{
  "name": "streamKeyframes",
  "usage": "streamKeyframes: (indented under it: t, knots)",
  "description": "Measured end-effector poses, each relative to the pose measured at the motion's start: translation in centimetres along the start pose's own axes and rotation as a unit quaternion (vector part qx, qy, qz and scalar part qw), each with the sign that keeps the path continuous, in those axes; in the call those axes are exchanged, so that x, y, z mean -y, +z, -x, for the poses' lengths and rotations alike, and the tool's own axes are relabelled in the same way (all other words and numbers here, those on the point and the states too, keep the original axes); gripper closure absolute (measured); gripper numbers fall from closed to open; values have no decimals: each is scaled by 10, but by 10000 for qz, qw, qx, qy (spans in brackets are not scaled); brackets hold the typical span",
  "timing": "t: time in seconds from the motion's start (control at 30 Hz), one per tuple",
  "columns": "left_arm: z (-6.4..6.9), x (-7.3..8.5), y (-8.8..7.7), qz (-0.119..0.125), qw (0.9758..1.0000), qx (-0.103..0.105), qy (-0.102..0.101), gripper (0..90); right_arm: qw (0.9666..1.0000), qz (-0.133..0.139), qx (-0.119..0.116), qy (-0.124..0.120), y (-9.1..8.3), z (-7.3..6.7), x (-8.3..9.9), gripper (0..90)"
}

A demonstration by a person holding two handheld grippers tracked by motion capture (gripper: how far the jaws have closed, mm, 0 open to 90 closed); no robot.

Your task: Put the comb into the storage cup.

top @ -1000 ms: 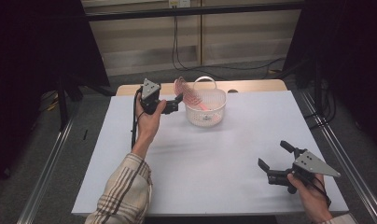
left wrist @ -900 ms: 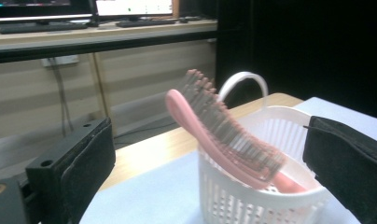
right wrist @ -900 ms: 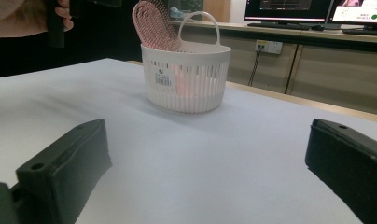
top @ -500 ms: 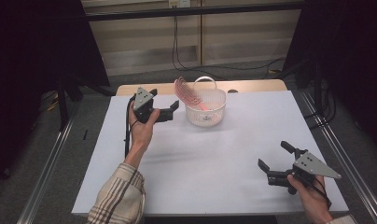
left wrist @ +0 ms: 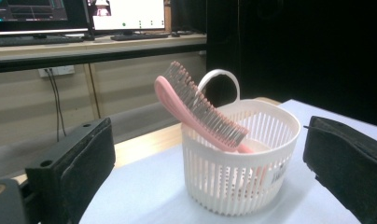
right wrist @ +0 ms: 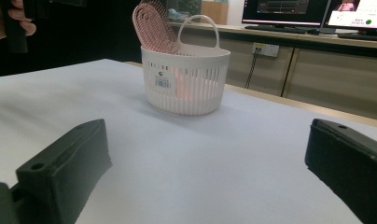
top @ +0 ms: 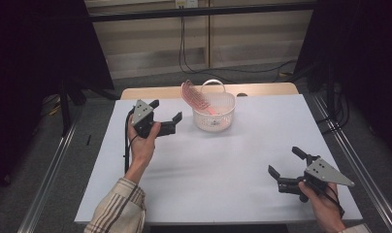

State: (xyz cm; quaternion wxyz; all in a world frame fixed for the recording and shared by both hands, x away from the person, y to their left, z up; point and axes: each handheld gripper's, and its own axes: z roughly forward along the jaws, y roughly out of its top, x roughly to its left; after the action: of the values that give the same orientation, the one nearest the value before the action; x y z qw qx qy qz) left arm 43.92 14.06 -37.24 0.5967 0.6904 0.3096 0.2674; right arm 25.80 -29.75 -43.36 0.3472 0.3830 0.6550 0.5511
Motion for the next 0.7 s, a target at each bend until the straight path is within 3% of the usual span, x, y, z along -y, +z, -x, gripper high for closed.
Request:
streamKeyframes:
  t: [0.7]
  knots:
    - [15, 12, -33, 6, 10000, 67, -59, 17, 9999, 70, 80, -21, -1, 0, -1, 0]
